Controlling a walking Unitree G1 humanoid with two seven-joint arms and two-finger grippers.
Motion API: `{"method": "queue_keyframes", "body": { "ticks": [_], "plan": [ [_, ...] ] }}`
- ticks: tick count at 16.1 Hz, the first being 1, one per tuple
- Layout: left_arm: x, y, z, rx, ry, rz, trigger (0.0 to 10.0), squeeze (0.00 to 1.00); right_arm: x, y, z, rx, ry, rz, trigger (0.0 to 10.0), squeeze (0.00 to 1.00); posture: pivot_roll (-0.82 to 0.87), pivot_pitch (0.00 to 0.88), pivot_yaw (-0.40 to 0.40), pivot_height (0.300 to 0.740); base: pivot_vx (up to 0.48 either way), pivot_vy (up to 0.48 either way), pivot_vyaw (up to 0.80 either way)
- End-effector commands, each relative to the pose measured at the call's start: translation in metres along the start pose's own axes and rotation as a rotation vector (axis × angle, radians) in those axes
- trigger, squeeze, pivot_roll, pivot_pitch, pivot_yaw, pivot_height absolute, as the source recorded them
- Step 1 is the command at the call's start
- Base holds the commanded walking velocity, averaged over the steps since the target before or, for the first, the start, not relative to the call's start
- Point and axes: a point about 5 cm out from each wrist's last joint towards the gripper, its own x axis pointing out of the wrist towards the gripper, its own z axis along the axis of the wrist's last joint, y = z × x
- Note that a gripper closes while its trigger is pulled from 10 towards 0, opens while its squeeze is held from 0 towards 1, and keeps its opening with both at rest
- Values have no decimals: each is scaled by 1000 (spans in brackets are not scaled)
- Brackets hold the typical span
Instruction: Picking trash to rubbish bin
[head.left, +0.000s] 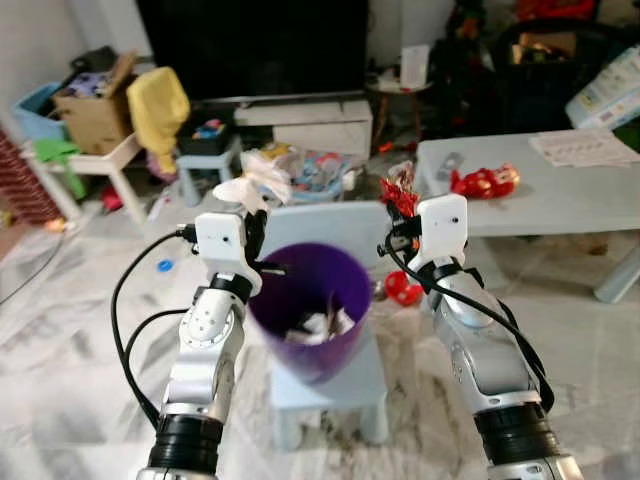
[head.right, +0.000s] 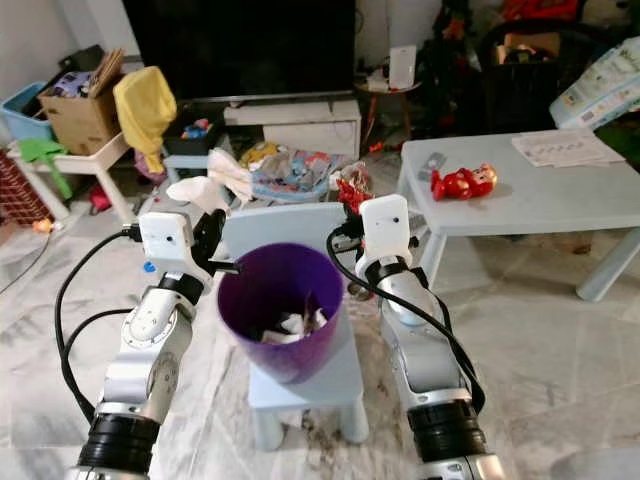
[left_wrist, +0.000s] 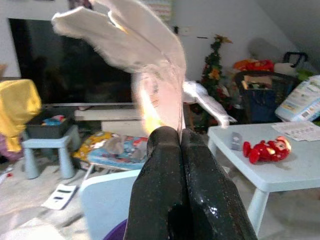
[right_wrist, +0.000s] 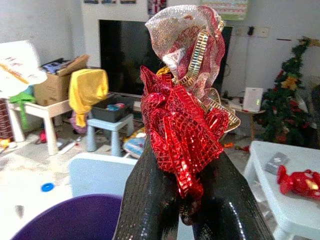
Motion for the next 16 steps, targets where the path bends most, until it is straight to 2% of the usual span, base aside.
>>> {"method": "queue_keyframes", "body": {
  "ticks": [1,6,8,10,11,12,14,16],
  "plan": [
    [1,-4,1,-2,-2,-11,0,0,-1,-6,3,-12,-8,-20,0,0,-48,13,19,740,480,0,0],
    [-2,1,-2,11,6,6,0,0,-1,-5,0,-13,0,-11,0,0,-41,16,14,740,480,0,0],
    [-6,6,-9,42,23,22,0,0,-2,-4,-1,-13,4,-5,0,0,-37,14,12,740,0,0,0],
    [-15,20,-35,55,155,95,0,0,-1,-4,-2,-16,8,1,0,0,-38,10,9,740,0,0,0],
    [-18,23,-42,37,200,119,0,0,-1,-4,-2,-16,8,2,0,0,-37,10,9,740,0,0,0],
    [-24,28,-57,21,288,139,0,0,-1,-5,-1,-19,8,3,0,0,-39,9,7,740,0,0,0],
    [-31,30,-72,-2,376,141,0,0,-1,-5,-1,-23,10,7,0,0,-40,9,7,740,0,0,0],
    [-34,26,-85,-34,461,120,0,0,-2,-4,-2,-24,15,11,0,0,-42,13,5,740,0,0,0]
  ]
}}
